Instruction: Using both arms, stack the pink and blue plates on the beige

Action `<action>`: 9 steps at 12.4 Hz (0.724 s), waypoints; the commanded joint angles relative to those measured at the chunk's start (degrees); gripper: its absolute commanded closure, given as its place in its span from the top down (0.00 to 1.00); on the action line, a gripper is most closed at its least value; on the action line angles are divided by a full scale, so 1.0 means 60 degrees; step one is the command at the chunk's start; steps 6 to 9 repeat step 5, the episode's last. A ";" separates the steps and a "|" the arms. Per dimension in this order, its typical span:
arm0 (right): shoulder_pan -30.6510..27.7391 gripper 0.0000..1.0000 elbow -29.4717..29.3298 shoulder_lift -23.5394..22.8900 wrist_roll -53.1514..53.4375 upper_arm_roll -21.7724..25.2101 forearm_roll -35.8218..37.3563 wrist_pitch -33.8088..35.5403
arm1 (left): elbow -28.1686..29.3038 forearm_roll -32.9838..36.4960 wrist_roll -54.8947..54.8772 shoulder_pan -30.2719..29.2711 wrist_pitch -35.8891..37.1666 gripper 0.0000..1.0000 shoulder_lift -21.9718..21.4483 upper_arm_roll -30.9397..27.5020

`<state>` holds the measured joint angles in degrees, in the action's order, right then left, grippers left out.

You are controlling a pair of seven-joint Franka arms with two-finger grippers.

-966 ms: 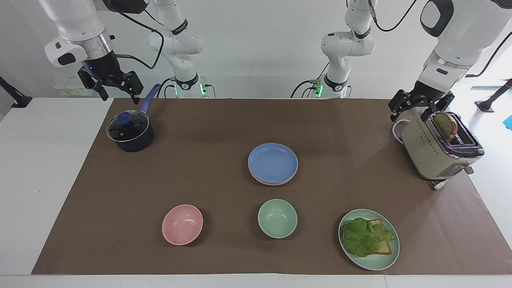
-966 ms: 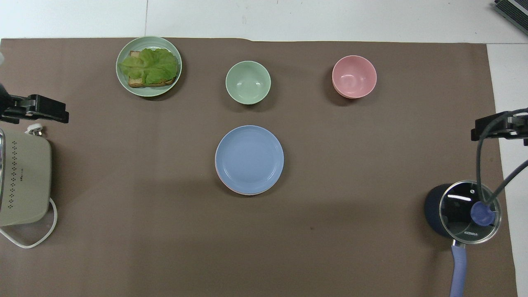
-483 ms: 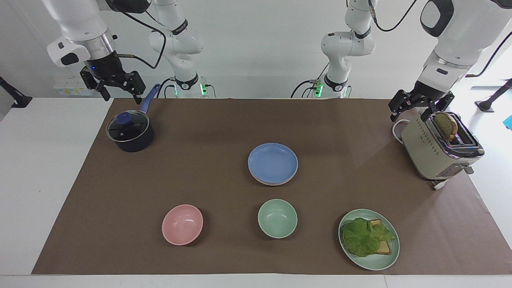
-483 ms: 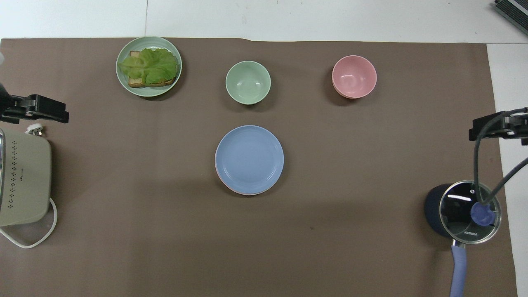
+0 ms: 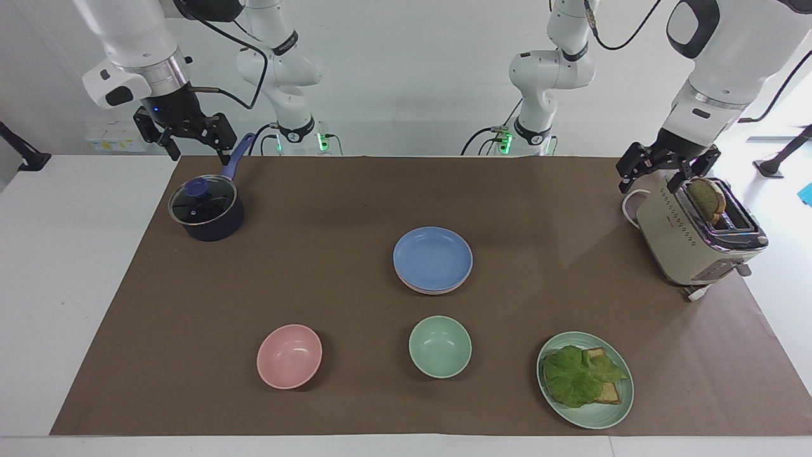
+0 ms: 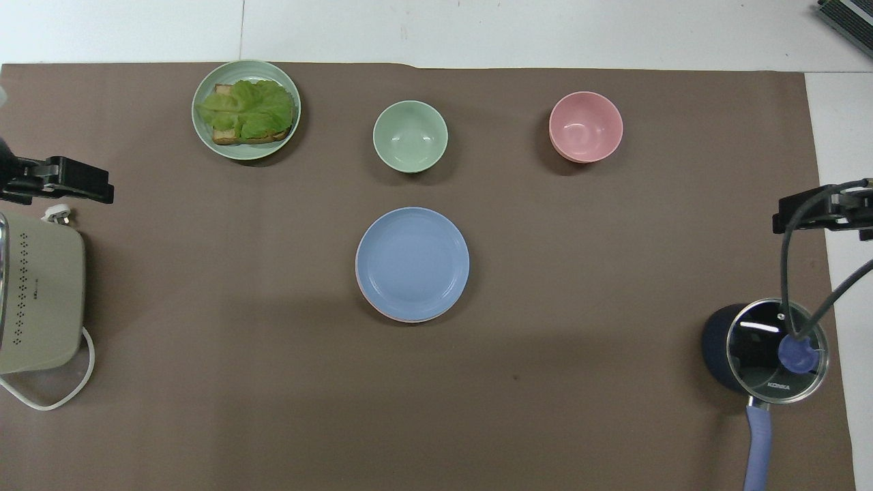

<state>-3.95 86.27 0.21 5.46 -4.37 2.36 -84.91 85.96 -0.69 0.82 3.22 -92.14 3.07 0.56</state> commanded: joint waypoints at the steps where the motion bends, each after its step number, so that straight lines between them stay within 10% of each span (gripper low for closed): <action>1: 0.0160 1.00 0.0533 0.0390 0.0363 -0.0063 0.0149 0.0001 | 0.0087 0.0115 -0.0107 -0.0083 0.0094 1.00 -0.0086 0.0053; 9: 0.0160 1.00 0.0519 0.0376 0.0526 -0.0063 0.0090 -0.0058 | 0.0087 0.0115 -0.0107 -0.0083 0.0094 1.00 -0.0086 0.0053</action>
